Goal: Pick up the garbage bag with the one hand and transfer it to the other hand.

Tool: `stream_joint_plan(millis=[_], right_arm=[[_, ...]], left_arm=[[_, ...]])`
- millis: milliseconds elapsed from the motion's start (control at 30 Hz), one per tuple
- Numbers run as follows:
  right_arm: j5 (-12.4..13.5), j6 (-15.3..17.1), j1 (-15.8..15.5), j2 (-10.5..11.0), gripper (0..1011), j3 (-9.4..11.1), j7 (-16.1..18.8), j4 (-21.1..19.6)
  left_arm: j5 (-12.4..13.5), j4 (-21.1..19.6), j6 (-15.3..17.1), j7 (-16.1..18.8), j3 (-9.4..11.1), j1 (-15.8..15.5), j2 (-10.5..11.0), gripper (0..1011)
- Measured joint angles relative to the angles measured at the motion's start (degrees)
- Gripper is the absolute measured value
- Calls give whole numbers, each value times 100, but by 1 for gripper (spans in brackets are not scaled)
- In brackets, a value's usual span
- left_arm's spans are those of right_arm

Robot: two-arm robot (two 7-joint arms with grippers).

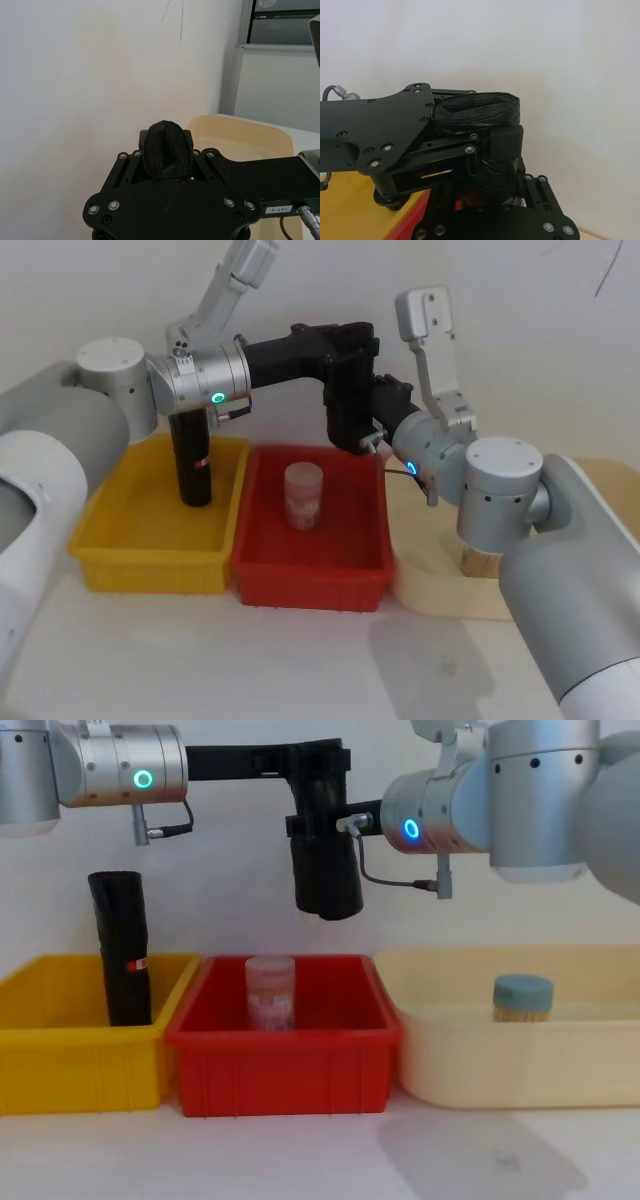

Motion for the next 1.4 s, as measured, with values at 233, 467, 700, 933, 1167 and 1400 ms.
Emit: stream_joint_plan(millis=[233, 467, 700, 933, 1167, 1400], right_arm=[[3, 3, 10, -8, 537, 8, 0, 15], [5, 5, 16, -11, 537, 12, 0, 26], [6, 5, 19, -14, 537, 16, -1, 30], [6, 5, 22, -17, 537, 18, -1, 35], [6, 4, 24, -17, 533, 21, -6, 37], [-15, -7, 20, -12, 535, 38, -51, 26]], left_arm=[[0, 0, 0, 0, 0, 0, -1, 339], [0, 1, 0, 0, 0, 0, 0, 339], [0, 1, 0, 0, 0, 0, 2, 339], [0, 1, 0, 0, 0, 0, 2, 340], [1, 1, 0, -1, 0, 0, 7, 503], [1, 1, 0, -1, 0, 0, 7, 718]])
